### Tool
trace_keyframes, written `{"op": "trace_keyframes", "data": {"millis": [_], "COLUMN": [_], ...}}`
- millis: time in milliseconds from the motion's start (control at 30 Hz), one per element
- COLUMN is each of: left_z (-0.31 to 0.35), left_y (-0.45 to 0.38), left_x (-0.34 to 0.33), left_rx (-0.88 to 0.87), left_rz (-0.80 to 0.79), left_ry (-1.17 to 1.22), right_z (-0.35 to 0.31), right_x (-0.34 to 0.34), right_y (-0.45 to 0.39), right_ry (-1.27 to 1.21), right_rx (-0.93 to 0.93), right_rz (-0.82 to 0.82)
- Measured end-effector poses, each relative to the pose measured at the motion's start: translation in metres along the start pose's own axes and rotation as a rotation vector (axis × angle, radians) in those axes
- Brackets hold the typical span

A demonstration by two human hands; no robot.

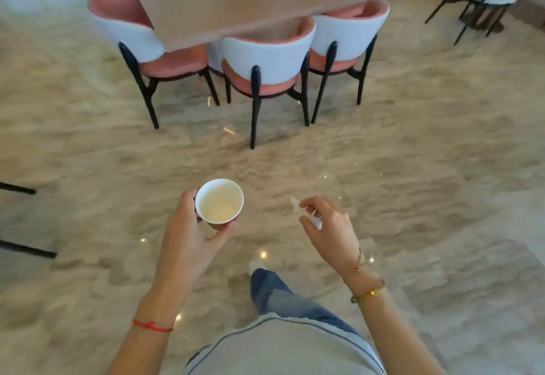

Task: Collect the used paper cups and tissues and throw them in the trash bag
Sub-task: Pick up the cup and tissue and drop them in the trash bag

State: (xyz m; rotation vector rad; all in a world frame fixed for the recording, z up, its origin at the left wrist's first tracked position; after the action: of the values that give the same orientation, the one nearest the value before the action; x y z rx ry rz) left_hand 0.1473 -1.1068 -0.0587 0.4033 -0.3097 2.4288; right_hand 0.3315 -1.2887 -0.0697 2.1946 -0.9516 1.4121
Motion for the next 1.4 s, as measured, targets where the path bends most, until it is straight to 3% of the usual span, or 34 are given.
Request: {"op": "trace_keyframes", "data": {"millis": [367, 600, 833, 1033, 1400], "left_z": [-0.044, -0.097, -0.149, -0.18, -0.261], "left_y": [-0.146, -0.216, -0.337, -0.466, -0.67], "left_x": [0.15, 0.225, 0.321, 0.417, 0.524], "left_rx": [0.104, 0.204, 0.208, 0.185, 0.209], "left_rz": [0.458, 0.632, 0.67, 0.632, 0.592], "left_ry": [-0.096, -0.142, -0.182, -0.184, -0.157], "right_z": [-0.172, -0.281, -0.402, -0.505, -0.609], "right_x": [-0.065, -0.139, -0.201, -0.241, -0.335], "right_y": [-0.25, -0.357, -0.477, -0.593, -0.778], "right_ry": [-0.043, -0.049, -0.038, -0.078, -0.093], "right_rx": [0.428, 0.624, 0.724, 0.694, 0.609], "right_rz": [-0.143, -0.243, -0.253, -0.21, -0.233]}}
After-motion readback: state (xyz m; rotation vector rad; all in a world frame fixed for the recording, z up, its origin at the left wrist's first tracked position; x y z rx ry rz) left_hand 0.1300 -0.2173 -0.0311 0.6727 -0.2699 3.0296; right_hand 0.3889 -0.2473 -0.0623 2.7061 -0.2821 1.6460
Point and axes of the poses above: each hand's wrist, its own y-axis away from the middle knuckle, its own x-axis out of the back of the hand, z = x × y, the point moved 8 cm from there along -y, towards the middle knuckle, and after that the axes turned 13 degrees about y, right-handed, at the moved point
